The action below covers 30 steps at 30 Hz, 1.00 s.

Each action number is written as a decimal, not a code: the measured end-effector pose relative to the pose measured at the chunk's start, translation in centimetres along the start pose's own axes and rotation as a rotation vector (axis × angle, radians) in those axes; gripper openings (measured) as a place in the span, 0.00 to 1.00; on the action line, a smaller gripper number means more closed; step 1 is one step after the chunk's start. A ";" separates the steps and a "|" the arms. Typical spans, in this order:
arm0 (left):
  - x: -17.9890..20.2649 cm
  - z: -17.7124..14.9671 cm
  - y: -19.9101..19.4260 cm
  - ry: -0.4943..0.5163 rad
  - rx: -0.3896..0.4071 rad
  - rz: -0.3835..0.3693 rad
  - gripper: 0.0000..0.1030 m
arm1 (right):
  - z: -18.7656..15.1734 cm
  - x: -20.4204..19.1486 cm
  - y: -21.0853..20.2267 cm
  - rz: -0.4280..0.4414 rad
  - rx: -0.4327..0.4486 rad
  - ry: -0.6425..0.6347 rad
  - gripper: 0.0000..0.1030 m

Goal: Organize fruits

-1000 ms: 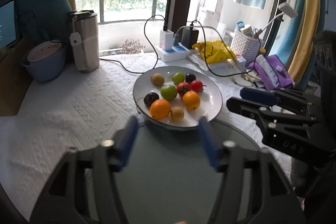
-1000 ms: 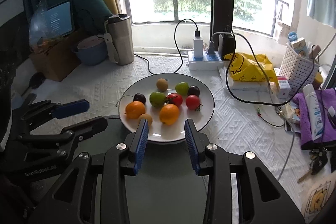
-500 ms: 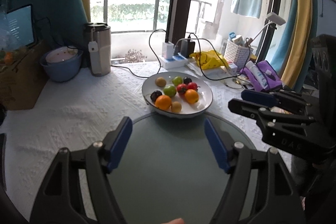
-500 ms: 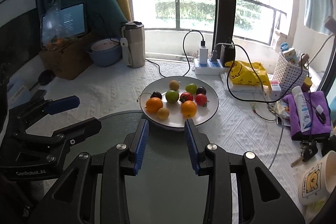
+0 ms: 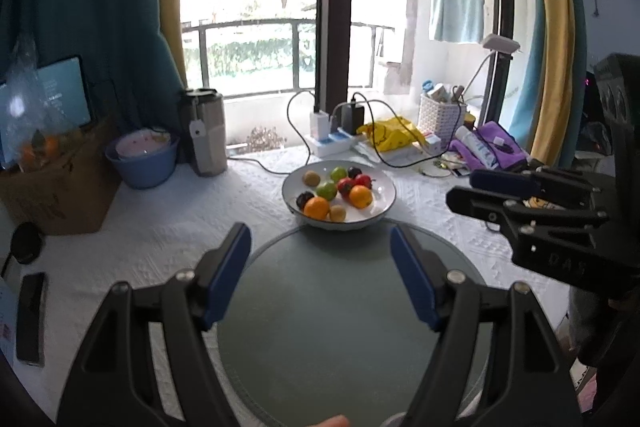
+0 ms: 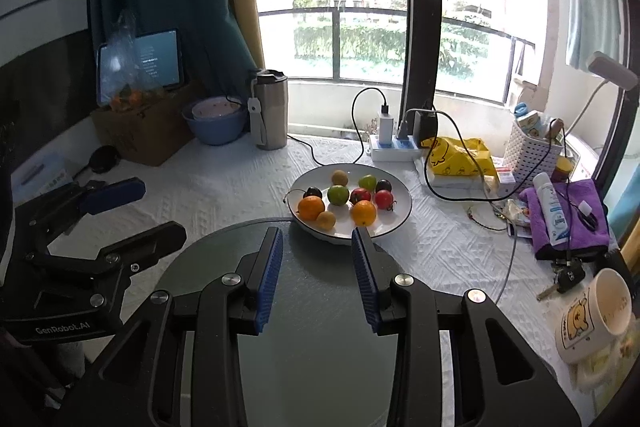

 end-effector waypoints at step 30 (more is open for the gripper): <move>0.2 -3.2 -8.6 -0.091 0.188 0.119 0.88 | -4.5 0.5 -7.8 -0.074 0.119 0.002 0.47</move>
Point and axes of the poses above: each gripper's, at about its wrist camera, not at the fingertips, and y roughly the way its jaws point, x to its right, z to its top, the point moved 2 cm from there along y, roughly the way its jaws point, and after that the axes turned 9 degrees about y, right-handed, at the moved point
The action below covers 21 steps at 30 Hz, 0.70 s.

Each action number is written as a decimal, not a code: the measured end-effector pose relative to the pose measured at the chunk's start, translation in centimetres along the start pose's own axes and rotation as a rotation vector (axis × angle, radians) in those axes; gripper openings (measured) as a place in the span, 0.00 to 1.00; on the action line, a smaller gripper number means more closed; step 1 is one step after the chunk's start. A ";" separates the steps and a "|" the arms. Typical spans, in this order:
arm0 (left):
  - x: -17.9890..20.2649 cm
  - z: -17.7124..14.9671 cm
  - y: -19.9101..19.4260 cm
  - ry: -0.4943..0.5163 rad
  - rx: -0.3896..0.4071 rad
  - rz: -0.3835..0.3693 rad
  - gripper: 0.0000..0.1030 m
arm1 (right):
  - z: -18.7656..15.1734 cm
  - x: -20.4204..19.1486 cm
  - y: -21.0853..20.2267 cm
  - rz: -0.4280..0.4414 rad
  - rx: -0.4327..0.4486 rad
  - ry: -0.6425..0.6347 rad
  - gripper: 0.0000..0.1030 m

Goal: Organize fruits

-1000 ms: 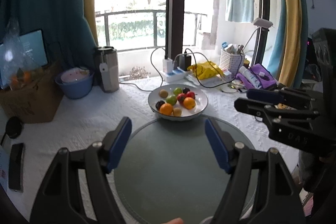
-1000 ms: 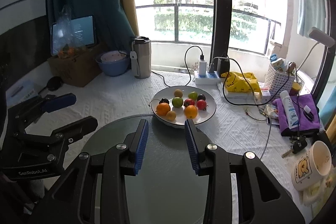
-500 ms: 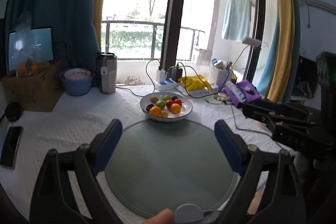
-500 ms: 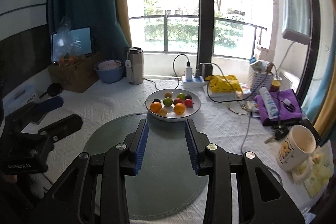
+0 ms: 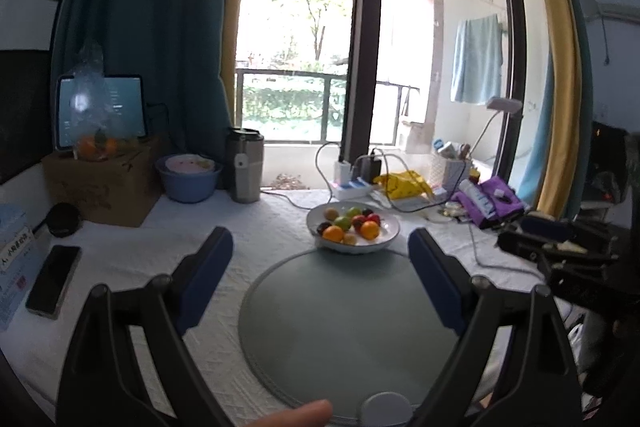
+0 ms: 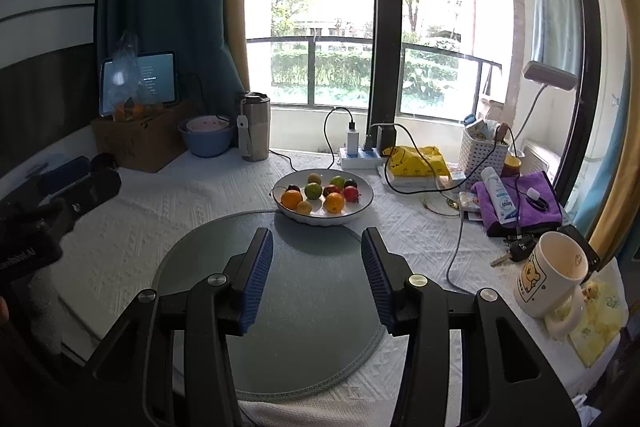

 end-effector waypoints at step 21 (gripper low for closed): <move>-0.4 -0.3 0.0 -0.019 0.006 -0.017 0.88 | 0.8 -0.3 0.5 0.008 -0.004 -0.025 0.47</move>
Point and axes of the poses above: each gripper's, at about its wrist camera, not at the fingertips, and y roughly the way its jaws point, x to its right, z to its top, the point moved 2 cm from there along y, roughly the way its jaws point, and after that the axes turned 9 degrees about y, right-handed, at the moved point
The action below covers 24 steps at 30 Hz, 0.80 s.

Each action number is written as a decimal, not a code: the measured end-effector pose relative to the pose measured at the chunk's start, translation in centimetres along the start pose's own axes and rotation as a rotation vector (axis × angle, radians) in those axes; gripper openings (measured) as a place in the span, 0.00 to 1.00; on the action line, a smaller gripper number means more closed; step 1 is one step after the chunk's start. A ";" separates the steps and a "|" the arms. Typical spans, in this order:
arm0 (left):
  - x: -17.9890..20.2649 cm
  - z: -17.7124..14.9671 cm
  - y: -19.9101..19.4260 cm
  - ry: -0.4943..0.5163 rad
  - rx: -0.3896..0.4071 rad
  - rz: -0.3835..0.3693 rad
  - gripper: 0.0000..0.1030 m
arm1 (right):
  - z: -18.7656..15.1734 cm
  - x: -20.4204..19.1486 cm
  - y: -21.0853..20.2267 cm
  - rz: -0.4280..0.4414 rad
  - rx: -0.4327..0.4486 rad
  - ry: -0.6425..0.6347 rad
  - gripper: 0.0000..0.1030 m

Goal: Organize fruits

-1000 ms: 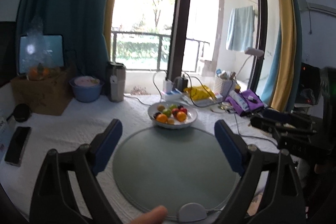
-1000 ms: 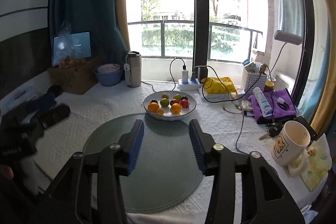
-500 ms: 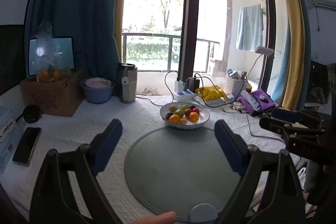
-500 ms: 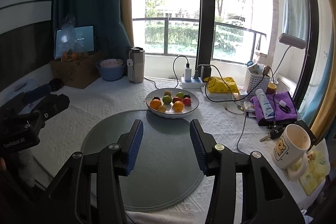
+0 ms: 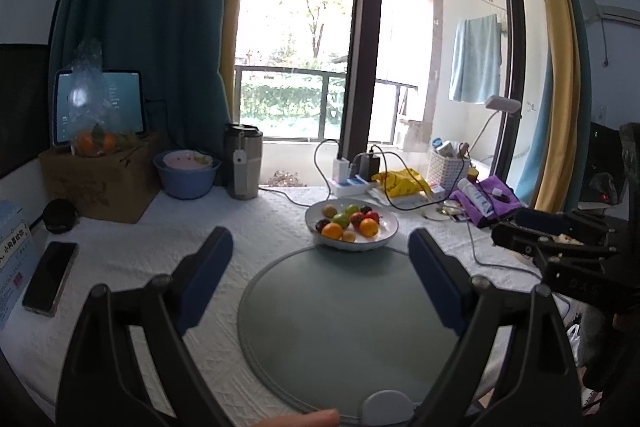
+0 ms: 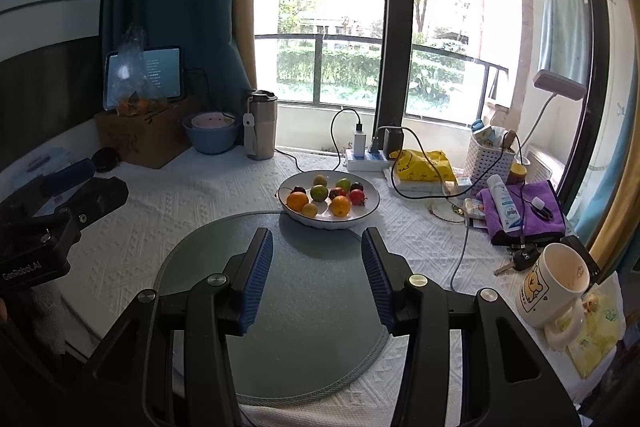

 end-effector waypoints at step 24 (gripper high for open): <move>0.4 0.1 0.0 0.001 -0.002 -0.019 0.88 | 0.1 0.2 -0.1 -0.001 -0.008 -0.001 0.47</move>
Point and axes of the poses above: each gripper's, at about its wrist camera, not at the fingertips, and y roughly the way its jaws point, x to its right, z to its top, the point moved 2 cm from there along y, roughly the way its jaws point, and after that the axes turned 9 degrees about y, right-handed, at the moved point
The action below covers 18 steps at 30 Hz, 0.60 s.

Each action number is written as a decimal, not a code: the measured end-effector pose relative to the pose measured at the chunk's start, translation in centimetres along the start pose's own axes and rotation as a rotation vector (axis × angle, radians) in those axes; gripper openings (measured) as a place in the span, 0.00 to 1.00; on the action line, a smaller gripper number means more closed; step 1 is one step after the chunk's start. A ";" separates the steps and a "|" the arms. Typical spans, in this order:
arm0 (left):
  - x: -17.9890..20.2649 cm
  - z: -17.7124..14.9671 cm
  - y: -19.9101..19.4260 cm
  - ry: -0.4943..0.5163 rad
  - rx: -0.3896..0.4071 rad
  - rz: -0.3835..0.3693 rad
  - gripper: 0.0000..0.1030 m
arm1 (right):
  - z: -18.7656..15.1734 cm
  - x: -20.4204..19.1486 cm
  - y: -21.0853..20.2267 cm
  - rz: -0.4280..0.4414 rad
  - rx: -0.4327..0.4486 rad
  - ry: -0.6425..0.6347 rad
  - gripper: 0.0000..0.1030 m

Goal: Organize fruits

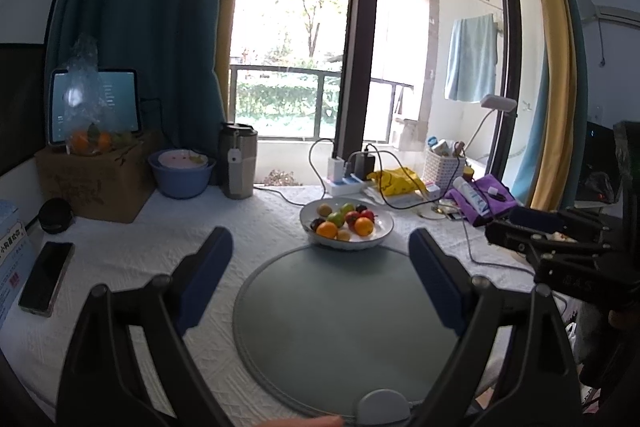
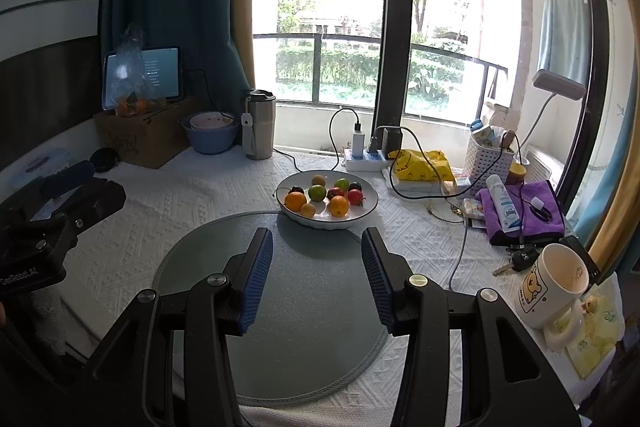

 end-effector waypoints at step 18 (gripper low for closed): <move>0.1 -0.1 0.2 0.008 -0.004 -0.001 0.88 | 0.1 0.2 0.1 0.000 -0.009 0.002 0.47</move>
Point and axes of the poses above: each gripper's, at about its wrist camera, not at the fingertips, and y roughly the way its jaws point, x to its right, z to its top, the point moved 2 cm from there along y, roughly the way its jaws point, and after that the axes turned 9 degrees about y, right-handed, at the moved point
